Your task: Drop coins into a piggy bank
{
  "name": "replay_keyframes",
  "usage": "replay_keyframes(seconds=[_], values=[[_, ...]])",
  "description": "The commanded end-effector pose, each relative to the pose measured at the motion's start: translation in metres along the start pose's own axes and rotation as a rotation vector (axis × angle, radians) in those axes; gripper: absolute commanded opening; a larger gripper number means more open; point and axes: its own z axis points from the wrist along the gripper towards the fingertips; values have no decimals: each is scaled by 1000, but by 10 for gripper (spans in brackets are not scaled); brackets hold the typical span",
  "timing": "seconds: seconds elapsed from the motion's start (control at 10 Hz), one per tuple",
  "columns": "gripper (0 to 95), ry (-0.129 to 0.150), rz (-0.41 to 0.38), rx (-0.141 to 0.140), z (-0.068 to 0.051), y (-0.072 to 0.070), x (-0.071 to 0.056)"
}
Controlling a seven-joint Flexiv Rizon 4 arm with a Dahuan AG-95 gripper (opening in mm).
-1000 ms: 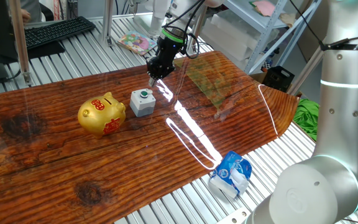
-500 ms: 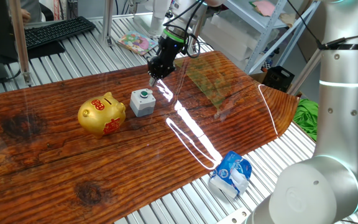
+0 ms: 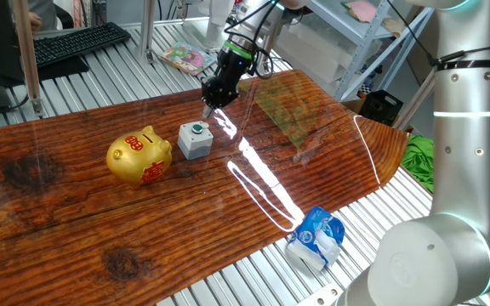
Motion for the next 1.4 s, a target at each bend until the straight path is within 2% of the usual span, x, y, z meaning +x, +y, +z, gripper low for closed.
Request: replay_keyframes(seconds=[0.1, 0.4, 0.5, 0.7, 1.0, 1.1, 1.2, 1.4], values=[[0, 0, 2, -6, 1, 0, 0], [0, 8, 11, -13, 2, -2, -5], [190, 10, 10, -14, 2, -3, -6], [190, 12, 6, -20, 4, -5, -11], [190, 24, 6, -53, 5, -6, -12], [190, 31, -16, -59, 5, -6, -12], [190, 42, -30, -60, 5, -6, -12], [190, 47, -52, -60, 5, -6, -12]])
